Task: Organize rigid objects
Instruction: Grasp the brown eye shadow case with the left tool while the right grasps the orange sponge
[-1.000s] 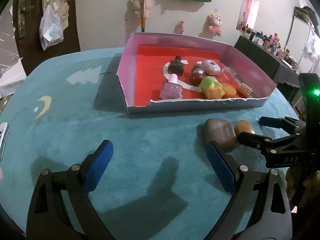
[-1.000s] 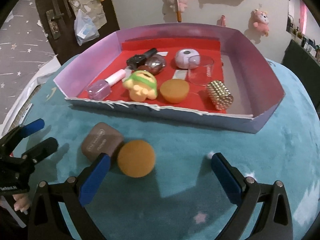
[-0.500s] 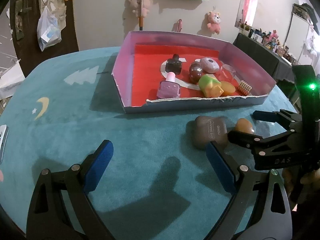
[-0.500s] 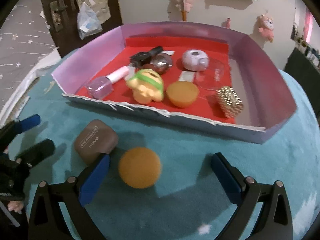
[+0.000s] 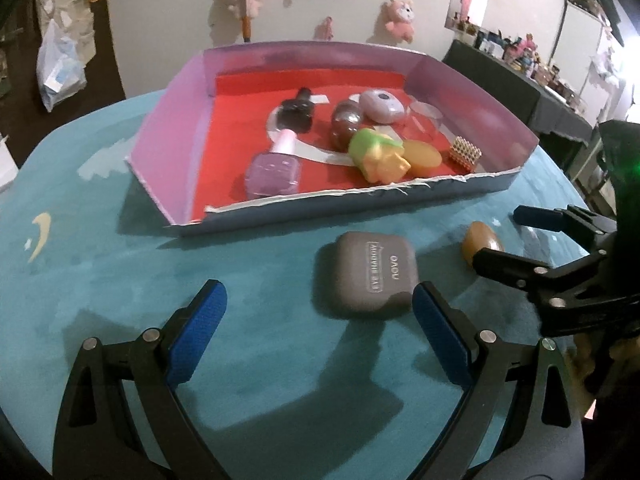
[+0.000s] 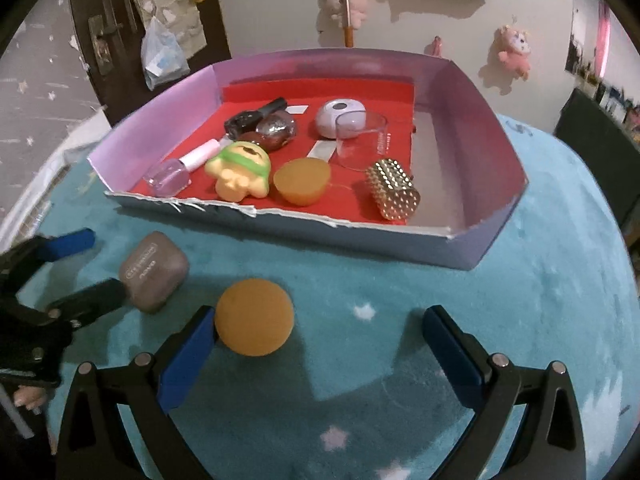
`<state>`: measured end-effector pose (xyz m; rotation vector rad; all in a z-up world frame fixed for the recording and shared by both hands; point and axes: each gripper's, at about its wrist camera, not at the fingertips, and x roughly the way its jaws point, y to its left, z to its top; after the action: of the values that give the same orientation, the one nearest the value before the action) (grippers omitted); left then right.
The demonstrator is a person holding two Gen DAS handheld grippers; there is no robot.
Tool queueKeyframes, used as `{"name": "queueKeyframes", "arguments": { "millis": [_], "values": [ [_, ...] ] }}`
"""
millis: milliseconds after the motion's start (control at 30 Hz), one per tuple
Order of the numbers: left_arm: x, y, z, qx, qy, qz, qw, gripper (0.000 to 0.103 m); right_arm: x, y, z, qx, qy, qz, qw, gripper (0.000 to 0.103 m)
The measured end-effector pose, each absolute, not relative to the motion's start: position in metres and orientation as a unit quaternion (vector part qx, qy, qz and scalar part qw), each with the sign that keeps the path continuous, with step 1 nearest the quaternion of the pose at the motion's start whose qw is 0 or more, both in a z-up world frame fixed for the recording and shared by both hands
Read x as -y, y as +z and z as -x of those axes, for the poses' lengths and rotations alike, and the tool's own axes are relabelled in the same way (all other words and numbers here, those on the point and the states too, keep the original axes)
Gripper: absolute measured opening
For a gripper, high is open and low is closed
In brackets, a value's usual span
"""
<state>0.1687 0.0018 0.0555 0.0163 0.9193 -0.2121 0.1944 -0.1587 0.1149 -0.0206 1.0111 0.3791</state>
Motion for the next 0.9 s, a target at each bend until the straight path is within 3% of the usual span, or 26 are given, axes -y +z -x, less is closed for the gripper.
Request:
{"name": "queueKeyframes", "arguments": {
  "millis": [167, 500, 567, 633, 733, 800, 900],
  "values": [
    [0.01, 0.055, -0.176, -0.446, -0.109, -0.025, 0.888, 0.095, 0.167, 0.117, -0.195, -0.481, 0.215, -0.02, 0.85, 0.102],
    [0.028, 0.054, -0.187, -0.446, -0.105, -0.058, 0.887, 0.094, 0.147, 0.118, -0.182, -0.464, 0.25, 0.041, 0.849, 0.088],
    [0.029, 0.053, -0.188, -0.446, -0.109, -0.06, 0.886, 0.087, 0.142, 0.118, -0.182, -0.461, 0.249, 0.054, 0.85, 0.084],
    [0.031, 0.049, -0.192, -0.457, -0.115, -0.058, 0.88, 0.07, 0.14, 0.118, -0.183, -0.459, 0.248, 0.06, 0.851, 0.076],
    [0.032, 0.047, -0.193, -0.457, -0.119, -0.055, 0.88, 0.056, 0.138, 0.117, -0.184, -0.456, 0.244, 0.064, 0.853, 0.066],
    [0.033, 0.048, -0.192, -0.453, -0.126, -0.055, 0.881, 0.049, 0.138, 0.118, -0.184, -0.454, 0.246, 0.063, 0.854, 0.059],
    [0.032, 0.048, -0.19, -0.451, -0.127, -0.054, 0.882, 0.049, 0.137, 0.119, -0.183, -0.451, 0.248, 0.06, 0.855, 0.04]
  ]
}}
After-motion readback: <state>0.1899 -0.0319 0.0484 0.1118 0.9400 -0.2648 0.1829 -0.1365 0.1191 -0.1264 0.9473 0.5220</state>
